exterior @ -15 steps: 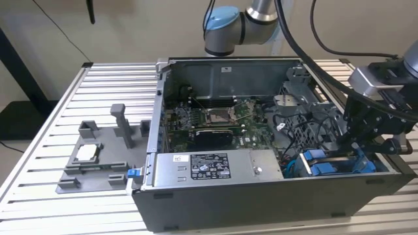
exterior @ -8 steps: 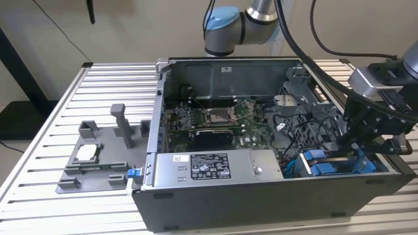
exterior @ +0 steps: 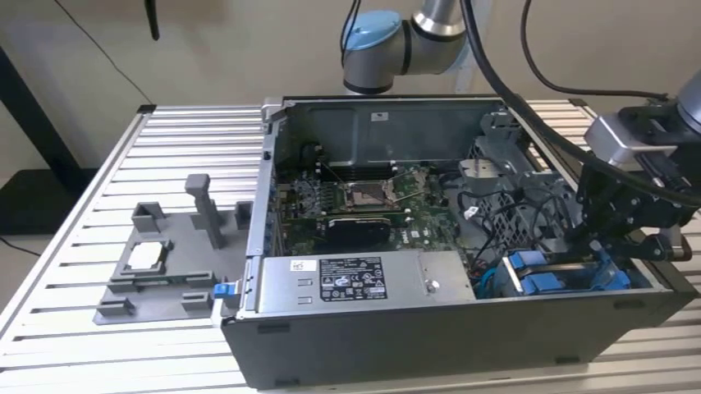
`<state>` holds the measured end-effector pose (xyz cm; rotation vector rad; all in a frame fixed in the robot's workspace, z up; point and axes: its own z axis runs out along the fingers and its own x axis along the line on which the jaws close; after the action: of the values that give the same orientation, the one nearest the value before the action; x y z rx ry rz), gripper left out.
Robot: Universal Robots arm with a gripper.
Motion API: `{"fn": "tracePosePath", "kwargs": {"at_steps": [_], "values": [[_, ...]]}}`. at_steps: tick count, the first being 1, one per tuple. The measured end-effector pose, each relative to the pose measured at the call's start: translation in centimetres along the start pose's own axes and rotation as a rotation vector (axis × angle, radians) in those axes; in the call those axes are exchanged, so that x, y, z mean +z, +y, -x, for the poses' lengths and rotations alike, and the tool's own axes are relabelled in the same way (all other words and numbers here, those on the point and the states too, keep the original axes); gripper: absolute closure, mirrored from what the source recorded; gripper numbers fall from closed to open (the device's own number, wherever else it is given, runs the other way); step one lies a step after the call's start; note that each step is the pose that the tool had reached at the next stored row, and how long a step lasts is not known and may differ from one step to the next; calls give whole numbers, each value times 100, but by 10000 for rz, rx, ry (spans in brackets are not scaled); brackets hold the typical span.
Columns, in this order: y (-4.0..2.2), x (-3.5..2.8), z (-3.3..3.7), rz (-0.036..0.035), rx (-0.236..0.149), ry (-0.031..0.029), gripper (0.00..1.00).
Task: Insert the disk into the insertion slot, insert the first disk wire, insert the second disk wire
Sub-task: 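Insert the first disk wire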
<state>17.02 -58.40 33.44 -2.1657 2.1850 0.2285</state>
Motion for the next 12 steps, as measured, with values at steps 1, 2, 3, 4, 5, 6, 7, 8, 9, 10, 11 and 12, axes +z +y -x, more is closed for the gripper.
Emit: {"fn": "tracePosePath", "kwargs": {"at_steps": [1,2,3,4,5,6,7,8,9,10,11,12], "values": [[0,0,0,-2,21,-1,80],[0,2,0,-5,39,1,80],[0,6,-1,-7,50,1,80],[-1,12,-3,-8,57,2,80],[-2,24,-5,-9,66,0,80],[-2,37,-10,-9,78,3,80],[-2,49,-15,-5,93,4,80],[-3,60,-20,-1,106,6,80],[-4,66,-24,6,115,6,80],[-4,66,-27,18,123,5,80],[-4,59,-25,34,126,-6,80],[-2,41,-23,50,131,-19,80]]}}
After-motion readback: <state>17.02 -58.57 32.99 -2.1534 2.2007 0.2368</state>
